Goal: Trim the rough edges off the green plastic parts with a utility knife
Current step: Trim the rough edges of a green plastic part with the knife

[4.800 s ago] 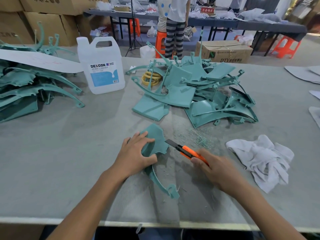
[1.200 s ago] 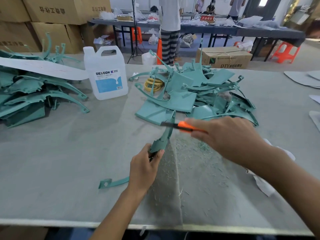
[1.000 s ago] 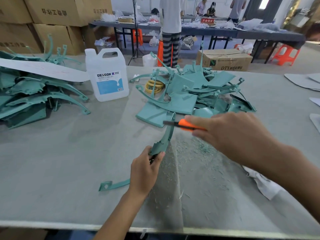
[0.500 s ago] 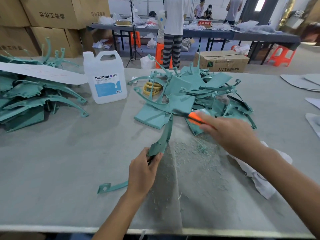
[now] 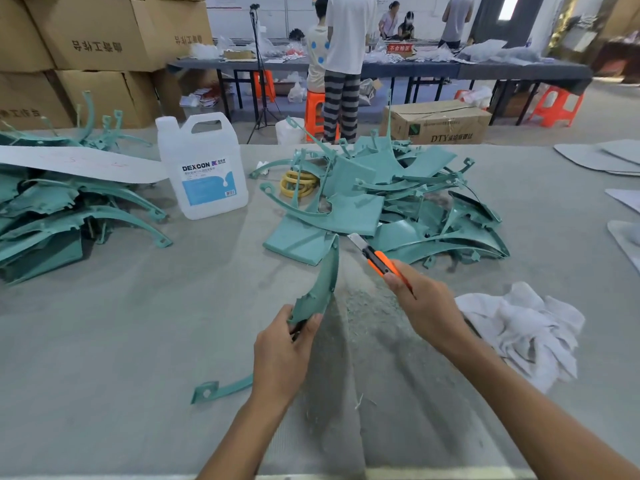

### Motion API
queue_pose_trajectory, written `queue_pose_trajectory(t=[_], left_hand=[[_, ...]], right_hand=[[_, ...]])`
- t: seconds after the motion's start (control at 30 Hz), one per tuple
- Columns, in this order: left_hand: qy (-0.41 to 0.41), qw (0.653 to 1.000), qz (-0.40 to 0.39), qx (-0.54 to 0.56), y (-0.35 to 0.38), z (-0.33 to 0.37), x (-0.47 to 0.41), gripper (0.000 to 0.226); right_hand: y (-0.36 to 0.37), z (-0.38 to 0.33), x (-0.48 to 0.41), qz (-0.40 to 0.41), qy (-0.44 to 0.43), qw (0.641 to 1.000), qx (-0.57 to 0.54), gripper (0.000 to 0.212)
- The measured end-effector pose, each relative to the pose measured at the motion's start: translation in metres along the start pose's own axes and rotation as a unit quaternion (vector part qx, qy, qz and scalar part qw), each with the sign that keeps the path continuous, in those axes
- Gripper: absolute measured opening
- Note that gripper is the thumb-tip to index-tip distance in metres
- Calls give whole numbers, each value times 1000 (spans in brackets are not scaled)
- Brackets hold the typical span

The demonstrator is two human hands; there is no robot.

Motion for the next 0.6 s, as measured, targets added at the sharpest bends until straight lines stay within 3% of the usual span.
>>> queue_pose_trajectory(t=[0.1, 0.17, 0.33, 0.47, 0.53, 0.6], left_hand=[[-11, 1000, 0, 4, 2, 0, 0, 41], [-20, 1000, 0, 8, 3, -1, 0, 36], [-25, 1000, -15, 12, 3, -3, 1, 24], [-36, 999, -9, 16, 2, -1, 1, 33], [-43, 999, -10, 15, 3, 0, 1, 24], [-54, 998, -14, 22, 2, -2, -1, 13]], right_hand=[[1, -9, 9, 42, -52, 997, -45, 40], [9, -16, 15, 28, -102, 993, -56, 39], [8, 2, -7, 2, 4, 1000, -21, 25], [14, -7, 9, 65, -64, 992, -82, 35], [24, -13, 15, 51, -87, 992, -80, 38], [31, -11, 13, 25, -52, 996, -64, 36]])
Point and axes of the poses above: each hand's wrist, its own x-axis away from the middle knuckle, its own y-axis out of the palm, z = x × y, the point moved 3 cm from there along -x, towards the middle knuckle, and after that the axes turned 12 degrees about -x, right-handed, at the moved point
